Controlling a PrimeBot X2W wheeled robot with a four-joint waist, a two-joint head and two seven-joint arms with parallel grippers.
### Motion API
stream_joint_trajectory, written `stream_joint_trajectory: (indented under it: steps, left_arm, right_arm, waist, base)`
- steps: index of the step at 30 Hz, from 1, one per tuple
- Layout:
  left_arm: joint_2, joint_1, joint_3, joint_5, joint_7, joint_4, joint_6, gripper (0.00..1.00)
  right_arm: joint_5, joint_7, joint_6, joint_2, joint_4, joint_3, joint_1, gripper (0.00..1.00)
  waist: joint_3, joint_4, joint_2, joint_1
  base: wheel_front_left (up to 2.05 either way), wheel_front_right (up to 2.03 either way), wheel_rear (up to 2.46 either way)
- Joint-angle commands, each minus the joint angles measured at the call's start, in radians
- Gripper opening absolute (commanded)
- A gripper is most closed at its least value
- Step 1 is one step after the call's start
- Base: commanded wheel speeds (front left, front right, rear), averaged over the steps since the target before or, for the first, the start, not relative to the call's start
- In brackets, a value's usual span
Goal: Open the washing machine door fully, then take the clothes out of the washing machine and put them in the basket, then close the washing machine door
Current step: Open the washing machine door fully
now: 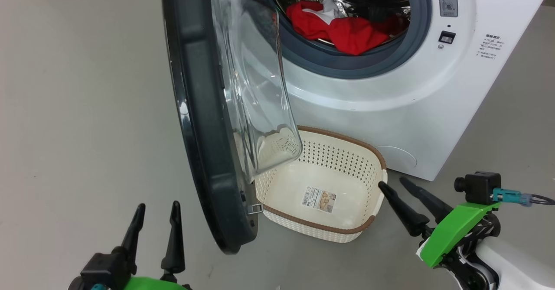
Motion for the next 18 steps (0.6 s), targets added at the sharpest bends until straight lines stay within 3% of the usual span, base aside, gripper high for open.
stream_joint_trajectory:
  steps: [1,18]
  left_arm:
    - [0.014,-0.006,0.038,0.005,-0.012,-0.022,-0.001,1.0]
    - [0.014,-0.008,0.04,0.014,-0.012,-0.028,0.001,1.0]
  right_arm:
    - [-0.016,-0.016,0.007,-0.016,-0.009,-0.002,-0.012,1.0]
    - [-0.49,-0.024,0.007,0.106,-0.105,-0.395,0.124,1.0]
  waist:
    - [0.001,-0.002,-0.0001,0.0]
    - [0.005,-0.007,-0.0001,0.0]
  base:
    - [0.0,0.0,0.0]
    - [0.0,0.0,0.0]
